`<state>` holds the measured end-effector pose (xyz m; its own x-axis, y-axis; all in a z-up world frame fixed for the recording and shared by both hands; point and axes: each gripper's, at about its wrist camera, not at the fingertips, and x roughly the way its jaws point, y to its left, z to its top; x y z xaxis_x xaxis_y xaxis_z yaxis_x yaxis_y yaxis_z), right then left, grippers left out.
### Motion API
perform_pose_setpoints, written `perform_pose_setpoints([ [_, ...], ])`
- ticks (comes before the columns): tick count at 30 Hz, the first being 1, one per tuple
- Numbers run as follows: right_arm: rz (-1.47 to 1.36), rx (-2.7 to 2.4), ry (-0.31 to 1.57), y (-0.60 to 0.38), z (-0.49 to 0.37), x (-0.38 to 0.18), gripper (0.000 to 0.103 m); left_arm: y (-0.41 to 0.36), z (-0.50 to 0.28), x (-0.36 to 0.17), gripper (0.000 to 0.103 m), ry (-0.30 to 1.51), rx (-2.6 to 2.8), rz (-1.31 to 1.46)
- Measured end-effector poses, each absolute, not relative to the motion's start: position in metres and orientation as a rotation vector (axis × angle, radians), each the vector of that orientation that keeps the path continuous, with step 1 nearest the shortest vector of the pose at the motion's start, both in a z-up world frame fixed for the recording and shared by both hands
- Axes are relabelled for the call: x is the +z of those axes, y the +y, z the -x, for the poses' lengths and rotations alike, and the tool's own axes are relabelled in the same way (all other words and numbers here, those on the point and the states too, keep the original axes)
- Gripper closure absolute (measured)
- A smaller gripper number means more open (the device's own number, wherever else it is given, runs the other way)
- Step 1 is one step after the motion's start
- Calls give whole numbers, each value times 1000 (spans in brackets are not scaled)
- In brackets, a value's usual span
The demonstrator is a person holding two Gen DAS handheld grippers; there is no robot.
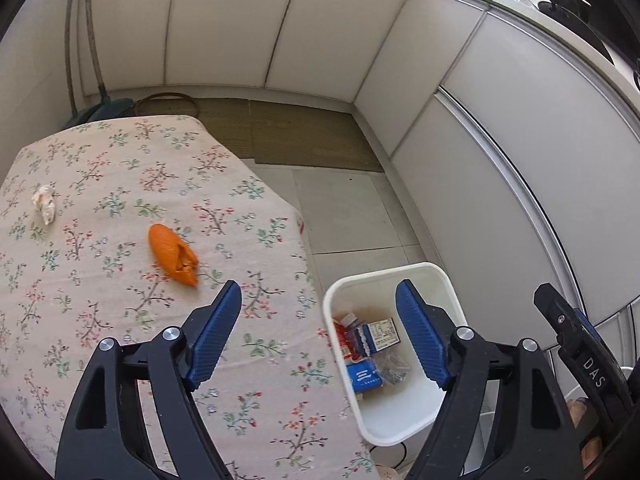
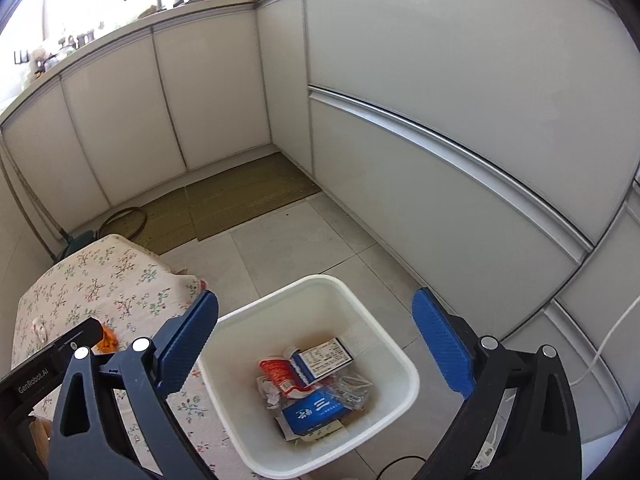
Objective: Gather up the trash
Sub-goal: 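Move the right gripper to the tissue bundle and close on it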
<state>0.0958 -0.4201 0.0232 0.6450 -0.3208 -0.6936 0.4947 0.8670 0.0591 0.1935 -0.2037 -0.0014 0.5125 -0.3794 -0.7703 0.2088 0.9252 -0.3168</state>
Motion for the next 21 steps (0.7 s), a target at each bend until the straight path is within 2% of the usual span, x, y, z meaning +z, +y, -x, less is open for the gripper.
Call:
perform_pose_setpoints([
  [21, -52, -153, 797, -191, -190, 11, 8, 13, -204, -22, 23, 981, -53, 383],
])
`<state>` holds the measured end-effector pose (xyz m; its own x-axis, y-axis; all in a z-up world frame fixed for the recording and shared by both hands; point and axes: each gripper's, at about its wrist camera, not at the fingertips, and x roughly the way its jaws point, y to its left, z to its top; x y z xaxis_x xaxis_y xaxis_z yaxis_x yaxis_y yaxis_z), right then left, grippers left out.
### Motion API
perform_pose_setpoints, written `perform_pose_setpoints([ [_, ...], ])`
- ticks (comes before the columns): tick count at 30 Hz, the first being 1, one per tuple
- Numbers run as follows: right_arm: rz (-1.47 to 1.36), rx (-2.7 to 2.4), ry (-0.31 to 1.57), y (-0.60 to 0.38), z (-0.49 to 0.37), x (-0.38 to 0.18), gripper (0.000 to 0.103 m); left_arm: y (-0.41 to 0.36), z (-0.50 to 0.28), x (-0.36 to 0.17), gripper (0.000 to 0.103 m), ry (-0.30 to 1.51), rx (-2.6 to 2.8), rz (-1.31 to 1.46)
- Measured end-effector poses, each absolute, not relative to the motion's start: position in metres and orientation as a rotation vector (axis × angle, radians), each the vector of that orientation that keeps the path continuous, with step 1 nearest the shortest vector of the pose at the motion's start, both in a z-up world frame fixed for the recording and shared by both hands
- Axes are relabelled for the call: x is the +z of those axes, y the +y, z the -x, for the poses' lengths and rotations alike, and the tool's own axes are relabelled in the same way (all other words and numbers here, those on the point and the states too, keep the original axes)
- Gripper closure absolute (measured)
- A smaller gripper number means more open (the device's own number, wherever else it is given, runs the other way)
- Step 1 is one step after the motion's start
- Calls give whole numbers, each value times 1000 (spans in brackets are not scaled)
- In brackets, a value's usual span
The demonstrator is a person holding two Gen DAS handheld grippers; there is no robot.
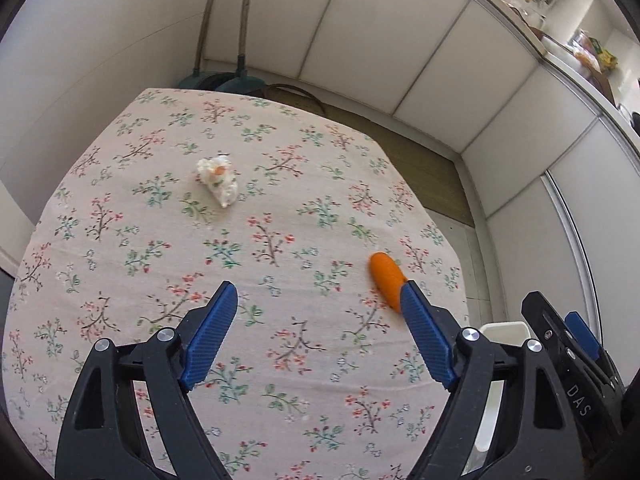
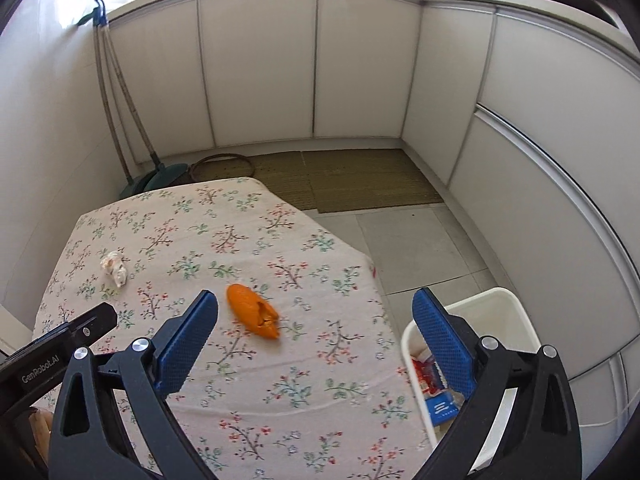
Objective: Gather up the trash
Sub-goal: 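Move the right gripper to the tissue bundle and close on it, then close the left gripper on the orange peel while the right gripper holds the tissue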
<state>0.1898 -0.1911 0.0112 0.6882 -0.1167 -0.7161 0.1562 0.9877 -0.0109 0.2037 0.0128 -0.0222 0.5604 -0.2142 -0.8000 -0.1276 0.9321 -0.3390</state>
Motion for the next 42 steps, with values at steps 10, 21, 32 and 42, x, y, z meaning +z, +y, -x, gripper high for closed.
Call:
perform_pose_setpoints([
  [10, 50, -6, 861, -96, -227, -12, 8, 119, -203, -32, 22, 997, 101, 505],
  [21, 208, 186, 925, 14, -280, -44, 8, 198, -195, -29, 22, 988, 191, 642],
  [32, 410, 369, 911, 81, -320, -90, 8, 226, -186, -23, 22, 973, 178, 754],
  [42, 266, 468, 951, 59, -346, -120, 72, 222, -182, -23, 22, 976, 165, 687],
])
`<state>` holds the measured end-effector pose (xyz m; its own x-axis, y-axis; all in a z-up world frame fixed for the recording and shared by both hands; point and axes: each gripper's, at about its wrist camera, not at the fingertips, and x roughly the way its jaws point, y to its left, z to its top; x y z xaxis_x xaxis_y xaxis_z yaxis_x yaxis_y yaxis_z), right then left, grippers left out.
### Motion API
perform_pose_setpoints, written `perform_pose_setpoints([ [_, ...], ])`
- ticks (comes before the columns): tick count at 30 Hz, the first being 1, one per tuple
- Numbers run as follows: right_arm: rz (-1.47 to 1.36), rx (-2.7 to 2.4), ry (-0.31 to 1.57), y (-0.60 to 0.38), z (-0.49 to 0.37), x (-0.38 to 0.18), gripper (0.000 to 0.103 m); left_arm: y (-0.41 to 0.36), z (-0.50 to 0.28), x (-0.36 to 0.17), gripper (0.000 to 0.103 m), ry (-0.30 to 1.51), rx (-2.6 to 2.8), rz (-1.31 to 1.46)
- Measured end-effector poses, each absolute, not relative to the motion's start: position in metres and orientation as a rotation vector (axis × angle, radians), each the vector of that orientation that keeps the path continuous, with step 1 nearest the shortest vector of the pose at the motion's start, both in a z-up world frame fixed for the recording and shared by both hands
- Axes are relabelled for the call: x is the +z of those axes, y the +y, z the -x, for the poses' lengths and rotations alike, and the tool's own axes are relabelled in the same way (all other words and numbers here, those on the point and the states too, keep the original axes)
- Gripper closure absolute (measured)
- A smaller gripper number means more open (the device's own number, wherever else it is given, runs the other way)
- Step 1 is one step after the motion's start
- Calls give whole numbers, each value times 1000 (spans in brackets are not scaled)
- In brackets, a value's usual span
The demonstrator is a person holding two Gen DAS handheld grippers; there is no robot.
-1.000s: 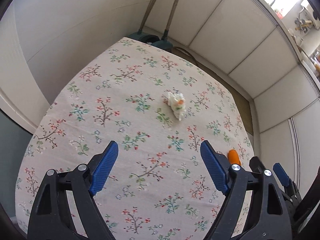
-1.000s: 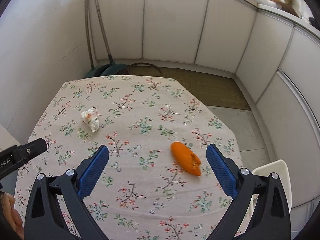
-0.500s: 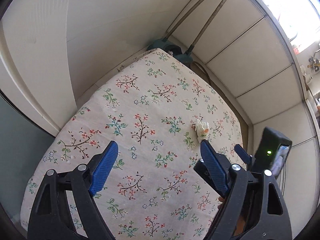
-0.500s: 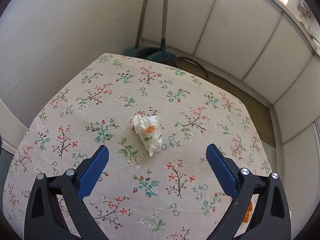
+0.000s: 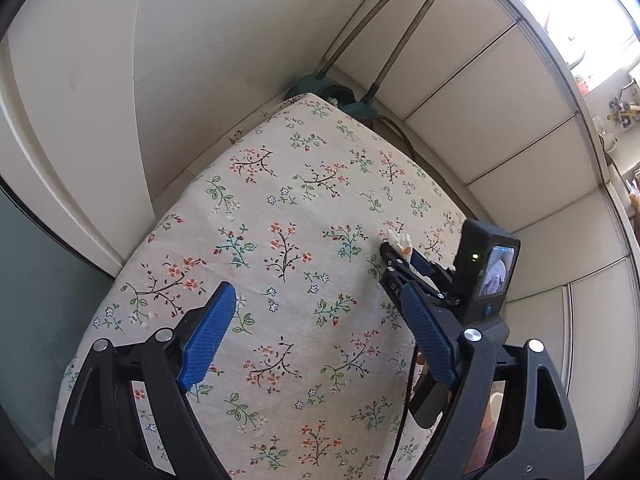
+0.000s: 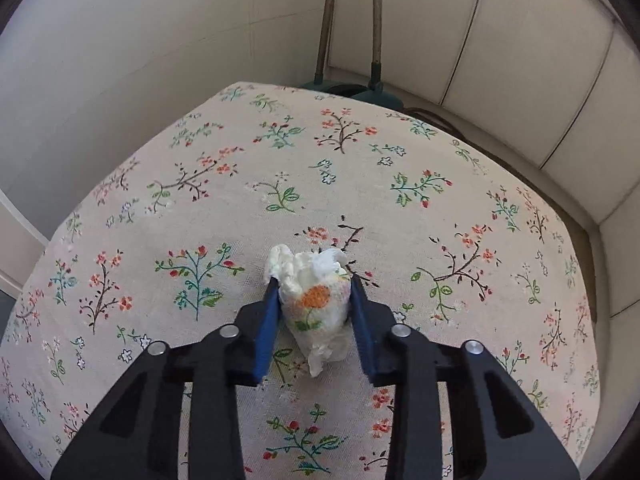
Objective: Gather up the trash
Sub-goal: 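Close the left gripper on the orange peel while the right gripper holds the tissue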
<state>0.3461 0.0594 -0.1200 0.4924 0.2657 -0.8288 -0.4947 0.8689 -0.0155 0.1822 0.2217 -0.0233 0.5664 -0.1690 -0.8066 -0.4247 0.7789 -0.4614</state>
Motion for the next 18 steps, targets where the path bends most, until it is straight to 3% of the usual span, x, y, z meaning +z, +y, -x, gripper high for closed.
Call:
perform_pose_setpoints([
  [8, 162, 424, 919, 15, -323, -104, 72, 207, -184, -26, 22, 992, 133, 670],
  [18, 68, 286, 772, -86, -254, -25, 72, 169, -186, -27, 22, 1024, 55, 628],
])
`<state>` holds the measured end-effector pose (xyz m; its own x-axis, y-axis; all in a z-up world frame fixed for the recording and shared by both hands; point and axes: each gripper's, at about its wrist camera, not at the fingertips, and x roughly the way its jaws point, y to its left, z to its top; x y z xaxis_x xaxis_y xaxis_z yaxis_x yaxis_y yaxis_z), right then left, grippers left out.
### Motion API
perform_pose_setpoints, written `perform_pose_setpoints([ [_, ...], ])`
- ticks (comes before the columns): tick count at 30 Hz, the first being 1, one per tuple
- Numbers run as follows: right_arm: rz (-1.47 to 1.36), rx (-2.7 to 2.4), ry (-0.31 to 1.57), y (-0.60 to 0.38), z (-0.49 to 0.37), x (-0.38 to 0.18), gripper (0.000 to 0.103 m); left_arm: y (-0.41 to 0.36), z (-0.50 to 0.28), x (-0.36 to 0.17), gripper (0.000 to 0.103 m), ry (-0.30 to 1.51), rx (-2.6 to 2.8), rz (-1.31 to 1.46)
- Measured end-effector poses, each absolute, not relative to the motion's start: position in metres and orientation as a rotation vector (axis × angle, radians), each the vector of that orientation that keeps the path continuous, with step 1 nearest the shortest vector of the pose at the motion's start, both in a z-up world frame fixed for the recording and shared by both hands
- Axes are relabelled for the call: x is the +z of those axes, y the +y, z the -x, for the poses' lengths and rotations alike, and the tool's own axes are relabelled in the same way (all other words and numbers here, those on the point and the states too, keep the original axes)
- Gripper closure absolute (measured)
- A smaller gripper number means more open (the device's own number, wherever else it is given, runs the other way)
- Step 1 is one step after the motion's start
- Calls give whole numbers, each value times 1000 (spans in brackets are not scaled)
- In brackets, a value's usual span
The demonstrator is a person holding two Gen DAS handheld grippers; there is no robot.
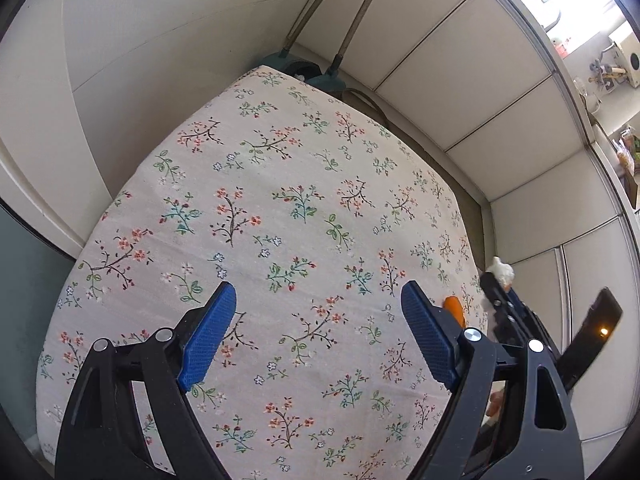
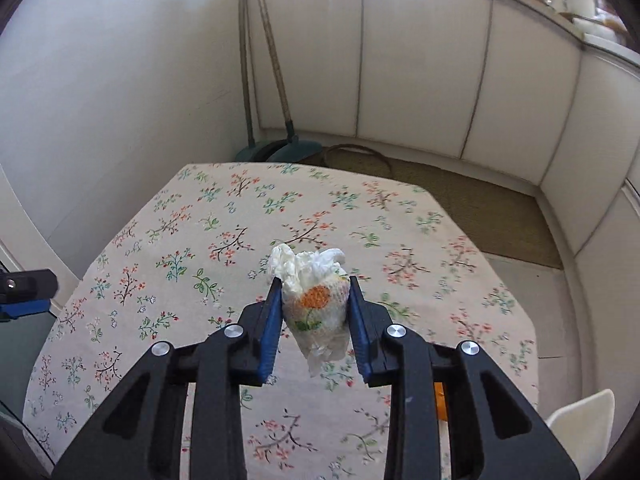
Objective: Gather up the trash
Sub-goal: 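Close the left gripper on the orange peel while the right gripper holds the tissue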
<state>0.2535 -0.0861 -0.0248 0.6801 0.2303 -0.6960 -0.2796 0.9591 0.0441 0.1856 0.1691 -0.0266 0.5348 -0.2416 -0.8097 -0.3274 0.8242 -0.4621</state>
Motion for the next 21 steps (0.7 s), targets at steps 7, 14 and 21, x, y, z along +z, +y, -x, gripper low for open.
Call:
perform_pose_setpoints([
  [7, -110, 173, 640, -177, -200, 33, 72, 134, -190, -29, 22, 1045, 10, 553],
  [14, -298, 77, 551, -262, -149, 64, 72, 95, -194, -40, 22, 1082, -9, 471],
  [21, -367, 24, 475, -315, -117, 81, 72, 51, -205, -48, 22, 1109, -45, 438],
])
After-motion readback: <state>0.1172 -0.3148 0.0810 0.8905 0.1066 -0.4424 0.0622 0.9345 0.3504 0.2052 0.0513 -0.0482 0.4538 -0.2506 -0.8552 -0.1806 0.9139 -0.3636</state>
